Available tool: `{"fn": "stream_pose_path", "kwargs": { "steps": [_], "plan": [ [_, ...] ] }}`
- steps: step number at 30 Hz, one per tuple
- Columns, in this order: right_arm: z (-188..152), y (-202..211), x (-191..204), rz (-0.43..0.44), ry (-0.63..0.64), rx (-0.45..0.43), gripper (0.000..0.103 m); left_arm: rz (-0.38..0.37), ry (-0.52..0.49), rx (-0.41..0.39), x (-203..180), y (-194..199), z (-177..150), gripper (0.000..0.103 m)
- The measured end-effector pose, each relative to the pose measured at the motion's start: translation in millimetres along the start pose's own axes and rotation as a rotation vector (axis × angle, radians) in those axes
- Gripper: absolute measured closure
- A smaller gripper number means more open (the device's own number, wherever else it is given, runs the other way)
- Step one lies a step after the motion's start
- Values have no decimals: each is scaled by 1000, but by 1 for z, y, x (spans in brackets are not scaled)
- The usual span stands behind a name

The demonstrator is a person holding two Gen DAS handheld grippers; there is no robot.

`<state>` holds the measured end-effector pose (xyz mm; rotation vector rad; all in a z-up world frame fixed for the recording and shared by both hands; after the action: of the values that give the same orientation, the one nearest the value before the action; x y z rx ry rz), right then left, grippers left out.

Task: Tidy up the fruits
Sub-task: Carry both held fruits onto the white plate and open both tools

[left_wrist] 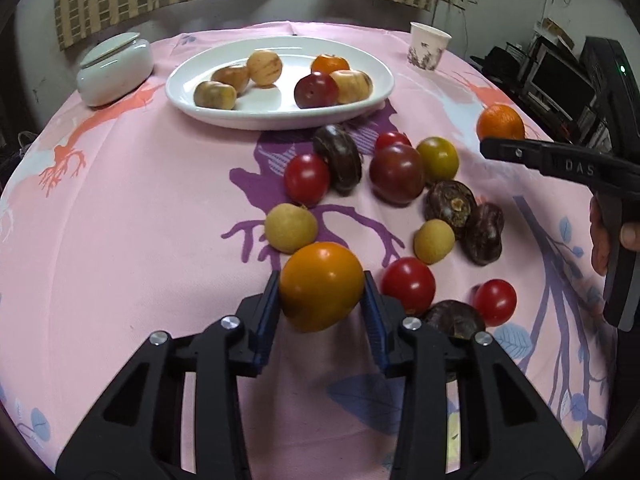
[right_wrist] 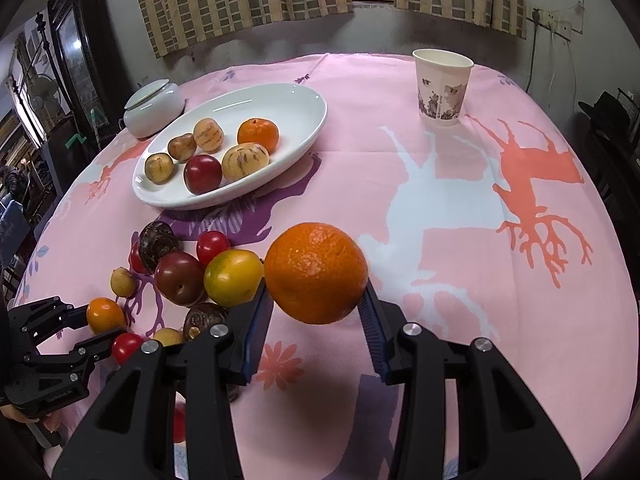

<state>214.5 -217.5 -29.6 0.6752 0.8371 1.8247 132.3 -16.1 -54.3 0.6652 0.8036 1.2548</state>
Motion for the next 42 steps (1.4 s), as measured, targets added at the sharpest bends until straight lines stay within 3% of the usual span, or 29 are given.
{"fn": "stream_pose_path", "kwargs": {
  "steps": [7,14,27,37,42],
  "plan": [
    [1,2,2,8,4,-6,60,0,-34,-50,-6,11,4,64],
    [4,14,12,50,35,-21,60,31,26,-133,5,36,21,64],
    [10,24,37,102,81,-56,60,54,52,-149,18,46,73,64],
    [55,26,71,131,214,-114,59,32,95,-176,24,33,113,64],
    [76,3,91,148,232,-83,59,42,97,-142,27,10,126,63]
  ]
}}
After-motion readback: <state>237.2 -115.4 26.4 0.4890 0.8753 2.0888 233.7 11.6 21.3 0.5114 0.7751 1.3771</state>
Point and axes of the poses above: each gripper's, at about its wrist camera, not at the fingertips, and y roughly against the way its jaws point, x to its left, z to its top, the point moved 4 cm from there along -y, roughly the way its jaws point, and after that the axes turned 6 degrees about y, right-handed, at the moved point
